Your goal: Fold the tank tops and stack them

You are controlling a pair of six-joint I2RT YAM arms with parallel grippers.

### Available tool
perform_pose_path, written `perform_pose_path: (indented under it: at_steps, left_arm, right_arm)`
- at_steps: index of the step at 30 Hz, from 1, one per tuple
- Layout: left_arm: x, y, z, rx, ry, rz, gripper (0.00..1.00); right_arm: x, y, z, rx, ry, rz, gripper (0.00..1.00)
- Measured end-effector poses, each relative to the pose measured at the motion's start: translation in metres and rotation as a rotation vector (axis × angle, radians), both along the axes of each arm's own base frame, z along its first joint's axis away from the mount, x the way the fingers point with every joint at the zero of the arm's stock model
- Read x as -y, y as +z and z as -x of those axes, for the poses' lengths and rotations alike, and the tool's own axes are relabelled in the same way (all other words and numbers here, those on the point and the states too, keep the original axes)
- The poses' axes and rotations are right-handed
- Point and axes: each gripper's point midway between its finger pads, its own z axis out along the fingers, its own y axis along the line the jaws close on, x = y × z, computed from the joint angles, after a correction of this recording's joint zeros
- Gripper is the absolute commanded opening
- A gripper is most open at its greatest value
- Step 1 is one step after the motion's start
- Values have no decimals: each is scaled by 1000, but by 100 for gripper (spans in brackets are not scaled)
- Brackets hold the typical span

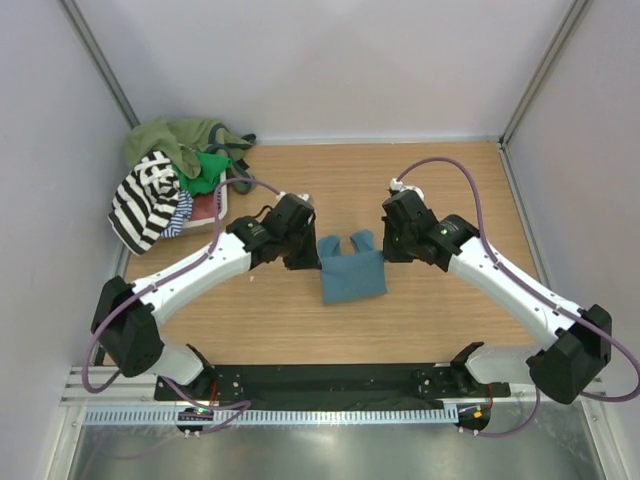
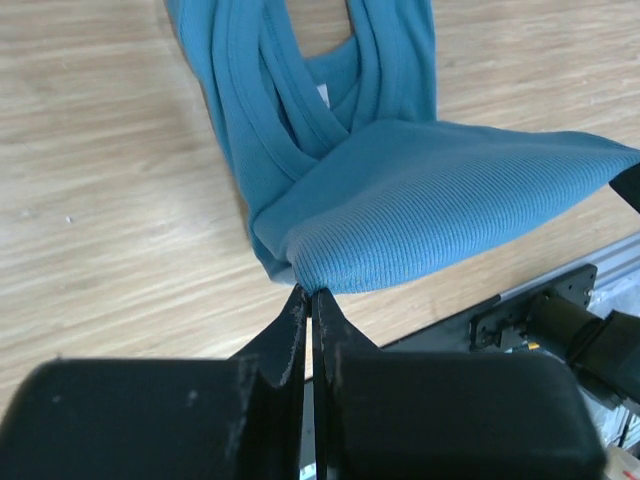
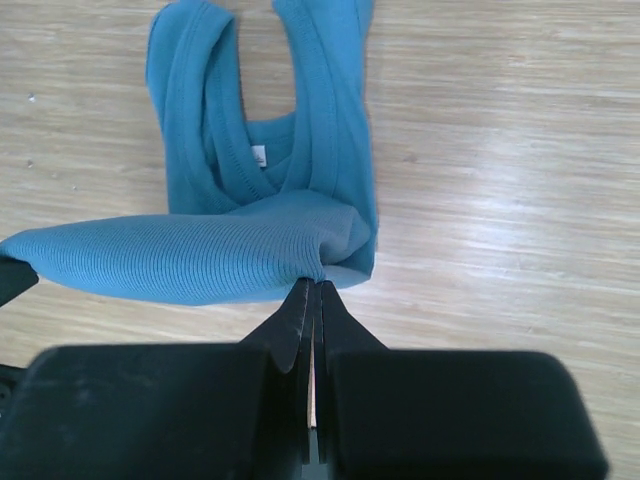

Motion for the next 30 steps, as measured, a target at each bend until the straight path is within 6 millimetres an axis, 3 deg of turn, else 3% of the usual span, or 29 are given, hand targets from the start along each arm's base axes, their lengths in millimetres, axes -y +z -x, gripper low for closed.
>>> perform_pose_path:
  at_steps: [7, 16, 30]
  left_arm:
    - [1, -12, -33, -30, 13, -18, 0]
    - [-2, -21, -74, -48, 37, -21, 0]
    - [-3, -66, -153, -132, 90, -15, 0]
  right_arm:
    - [8, -11, -36, -29, -37, -1, 1]
    - [-4, -19, -87, -30, -31, -2, 1]
    - [-9, -68, -174, -86, -85, -13, 1]
